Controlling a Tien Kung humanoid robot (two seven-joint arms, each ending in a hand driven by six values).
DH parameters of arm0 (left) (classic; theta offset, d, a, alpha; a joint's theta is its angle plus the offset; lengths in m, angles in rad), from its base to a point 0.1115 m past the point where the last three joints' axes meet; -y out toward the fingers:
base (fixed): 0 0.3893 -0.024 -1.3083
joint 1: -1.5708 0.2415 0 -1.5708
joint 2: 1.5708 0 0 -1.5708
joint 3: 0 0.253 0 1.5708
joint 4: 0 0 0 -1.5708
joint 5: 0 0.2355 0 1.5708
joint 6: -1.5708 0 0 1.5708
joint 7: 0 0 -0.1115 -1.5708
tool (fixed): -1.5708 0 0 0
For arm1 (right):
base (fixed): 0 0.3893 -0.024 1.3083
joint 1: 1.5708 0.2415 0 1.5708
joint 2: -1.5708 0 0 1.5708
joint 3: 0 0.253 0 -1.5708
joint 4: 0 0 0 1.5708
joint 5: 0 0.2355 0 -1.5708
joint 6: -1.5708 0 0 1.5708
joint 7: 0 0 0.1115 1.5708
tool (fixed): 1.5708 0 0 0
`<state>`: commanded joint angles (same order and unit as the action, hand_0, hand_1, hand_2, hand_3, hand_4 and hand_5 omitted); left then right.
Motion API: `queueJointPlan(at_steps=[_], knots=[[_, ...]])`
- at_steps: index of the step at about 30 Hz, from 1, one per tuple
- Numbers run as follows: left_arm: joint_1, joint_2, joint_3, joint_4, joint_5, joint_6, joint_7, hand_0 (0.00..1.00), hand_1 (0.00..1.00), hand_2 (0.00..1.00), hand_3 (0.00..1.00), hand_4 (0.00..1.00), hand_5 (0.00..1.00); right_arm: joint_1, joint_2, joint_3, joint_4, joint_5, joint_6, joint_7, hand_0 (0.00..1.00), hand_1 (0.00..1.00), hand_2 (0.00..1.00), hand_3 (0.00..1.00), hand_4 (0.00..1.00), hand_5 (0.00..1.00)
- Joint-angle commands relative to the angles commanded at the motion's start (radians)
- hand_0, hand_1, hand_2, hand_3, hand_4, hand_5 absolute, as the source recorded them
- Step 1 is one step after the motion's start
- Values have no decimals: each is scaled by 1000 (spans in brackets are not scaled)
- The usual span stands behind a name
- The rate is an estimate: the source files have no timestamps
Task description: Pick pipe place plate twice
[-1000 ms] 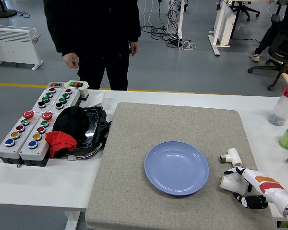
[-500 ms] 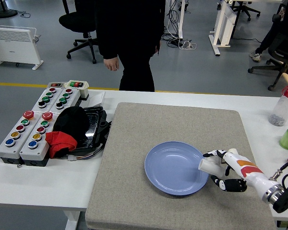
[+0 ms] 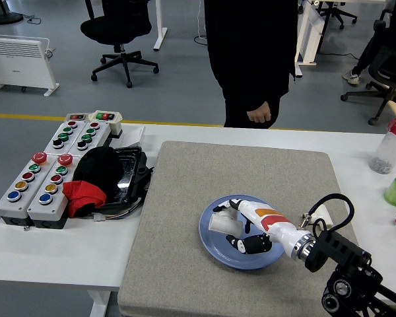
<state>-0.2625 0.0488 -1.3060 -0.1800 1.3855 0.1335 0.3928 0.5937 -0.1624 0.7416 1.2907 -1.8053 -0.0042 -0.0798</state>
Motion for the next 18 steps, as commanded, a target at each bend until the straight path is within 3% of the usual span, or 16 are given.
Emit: queueJointPlan(at_steps=[5,6,11,12,18], knots=[[0,1,-2,0,2,1,1,723,746,702,647,395,998,44,18,-30,-54,-18,16,-16,741,708,786,852,532,138],[0,1,-3,0,2,1,1,723,746,703,647,395,998,46,19,-30,-57,-20,20,-16,998,924,998,998,709,276],[0,1,-1,0,0,1,0,723,746,703,647,395,998,49,23,-36,-72,-18,18,2,998,924,998,998,709,276],[0,1,1,0,-2,1,0,724,746,703,647,394,998,48,25,-36,-74,-16,18,6,998,959,998,998,797,347],[0,0,4,0,-6,1,-1,724,746,702,647,394,998,43,26,-24,-73,-2,28,22,998,963,998,998,807,354]])
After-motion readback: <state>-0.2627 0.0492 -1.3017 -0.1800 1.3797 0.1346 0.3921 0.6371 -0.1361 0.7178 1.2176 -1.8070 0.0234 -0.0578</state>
